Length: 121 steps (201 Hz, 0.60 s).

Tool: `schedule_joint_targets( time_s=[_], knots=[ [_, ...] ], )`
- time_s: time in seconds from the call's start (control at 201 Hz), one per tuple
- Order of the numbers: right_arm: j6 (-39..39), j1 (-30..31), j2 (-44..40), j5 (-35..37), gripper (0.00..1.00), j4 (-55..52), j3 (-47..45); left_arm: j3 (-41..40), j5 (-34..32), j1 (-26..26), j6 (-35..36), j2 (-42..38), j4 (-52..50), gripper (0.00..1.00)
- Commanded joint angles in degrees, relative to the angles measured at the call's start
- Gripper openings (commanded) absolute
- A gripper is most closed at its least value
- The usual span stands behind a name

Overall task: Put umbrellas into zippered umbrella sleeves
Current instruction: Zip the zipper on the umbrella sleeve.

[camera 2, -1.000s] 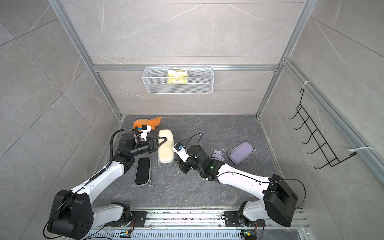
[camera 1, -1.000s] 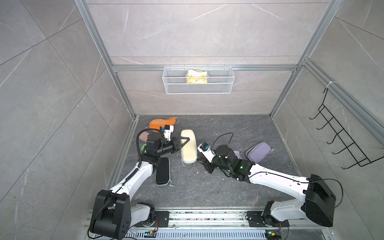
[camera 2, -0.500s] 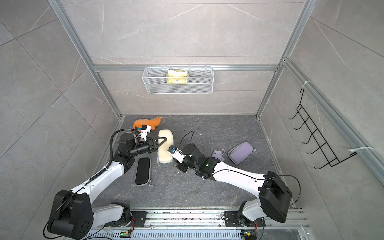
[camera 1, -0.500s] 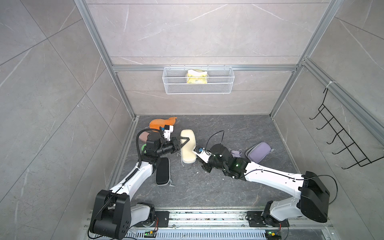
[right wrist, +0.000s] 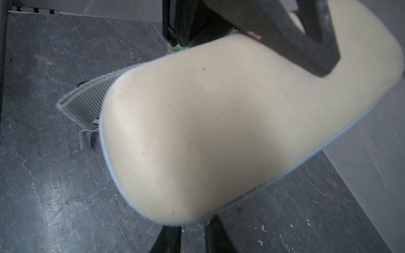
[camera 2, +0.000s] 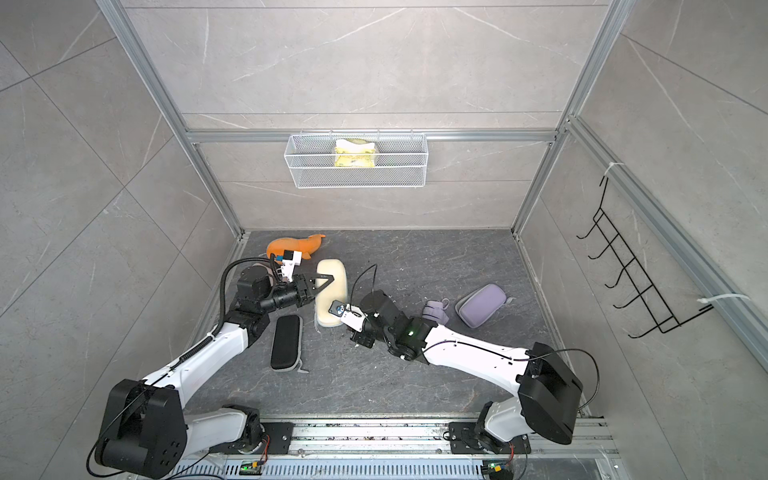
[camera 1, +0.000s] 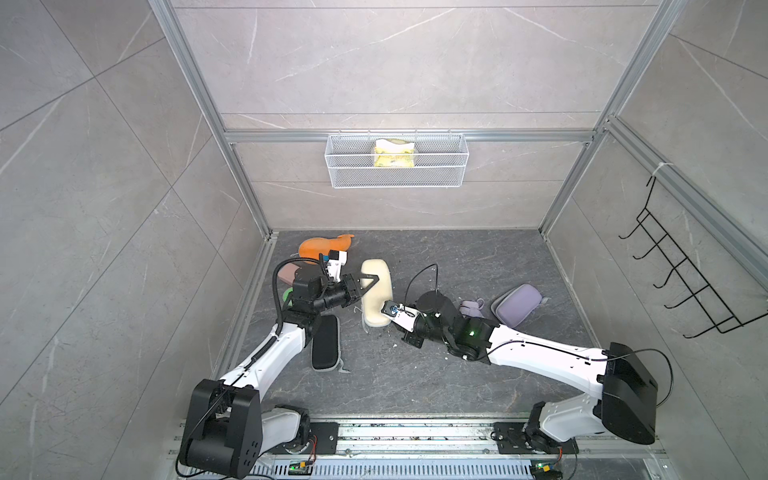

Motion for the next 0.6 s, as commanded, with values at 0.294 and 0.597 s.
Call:
schedule_joint_targets(
  time_s=[0.294,0.597],
  knots=[
    [-3.18,0.88,0.45,2.79,0.27,3.44,4.00,-0.16,2.05,-0.83,-0.27,-0.54,4.20,0.09],
    [-5.95,0.80,0.98,4.07,0.23,3.79,5.23,-0.52,1.63,-1.31,-0.22,-0.36,4.30,0.08]
  ],
)
